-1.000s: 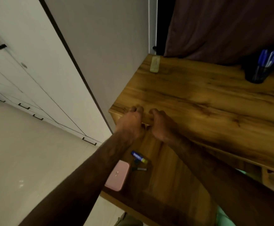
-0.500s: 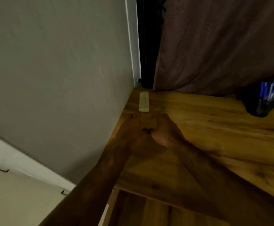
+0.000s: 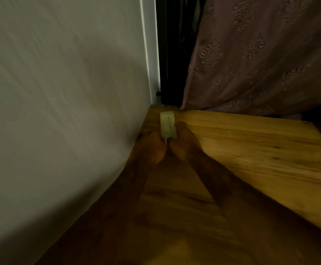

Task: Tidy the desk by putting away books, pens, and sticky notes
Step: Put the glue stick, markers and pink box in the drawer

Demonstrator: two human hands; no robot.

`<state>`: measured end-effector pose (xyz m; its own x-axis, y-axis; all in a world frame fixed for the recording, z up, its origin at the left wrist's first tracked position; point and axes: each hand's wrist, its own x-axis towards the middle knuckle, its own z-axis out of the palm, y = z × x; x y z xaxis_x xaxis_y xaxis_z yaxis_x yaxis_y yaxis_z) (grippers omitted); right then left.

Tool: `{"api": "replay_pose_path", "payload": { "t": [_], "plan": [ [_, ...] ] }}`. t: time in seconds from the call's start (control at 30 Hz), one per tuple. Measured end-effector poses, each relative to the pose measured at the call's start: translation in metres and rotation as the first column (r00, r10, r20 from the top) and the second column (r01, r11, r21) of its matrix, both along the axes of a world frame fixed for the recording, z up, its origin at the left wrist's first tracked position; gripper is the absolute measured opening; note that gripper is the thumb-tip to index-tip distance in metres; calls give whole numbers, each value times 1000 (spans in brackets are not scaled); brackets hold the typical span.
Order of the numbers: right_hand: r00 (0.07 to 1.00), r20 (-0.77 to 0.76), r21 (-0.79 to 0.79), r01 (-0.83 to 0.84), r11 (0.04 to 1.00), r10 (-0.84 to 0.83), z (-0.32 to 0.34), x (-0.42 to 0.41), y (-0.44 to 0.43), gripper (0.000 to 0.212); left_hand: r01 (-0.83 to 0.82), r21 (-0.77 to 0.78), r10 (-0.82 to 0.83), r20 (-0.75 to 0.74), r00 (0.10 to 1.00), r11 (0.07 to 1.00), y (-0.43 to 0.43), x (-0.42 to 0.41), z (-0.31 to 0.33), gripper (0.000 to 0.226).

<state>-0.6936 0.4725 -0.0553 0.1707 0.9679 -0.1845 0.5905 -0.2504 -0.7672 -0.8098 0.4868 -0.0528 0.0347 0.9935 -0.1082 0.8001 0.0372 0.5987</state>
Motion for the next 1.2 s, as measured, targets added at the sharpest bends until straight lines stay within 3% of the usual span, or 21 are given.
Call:
{"api": "replay_pose_path", "payload": {
  "t": [0.2,0.3,0.4,0.5,0.7,0.83,1.1,1.2],
  "plan": [
    [992,-73,21,107,994,-105,-4,0,8,45,-48,-35,50,76,996,998,0,8,-1,31],
    [977,-168,21,136,991,-130,-2,-1,5,50,-65,-90,84,221,972,994,-5,9,-1,36],
    [960,-254,-5,120,993,-117,-3,1,1,54,-96,-62,112,369,922,993,-13,7,0,23],
    [908,-382,-72,156,985,-172,3,0,-13,36,-156,-105,188,487,853,982,-28,6,4,15],
    [744,-650,-139,86,986,-157,34,3,-77,34,-144,-118,186,618,763,982,-91,-3,28,26],
    [743,-664,-116,15,993,-89,48,3,-142,49,-57,-195,167,612,773,979,-152,-21,37,34],
    [773,-632,-186,-79,979,-58,50,-6,-277,54,2,-198,94,476,874,980,-297,-53,61,31],
    [779,-623,-223,-90,971,-71,35,-9,-324,56,31,-242,92,481,872,970,-350,-62,58,34]
  ]
}}
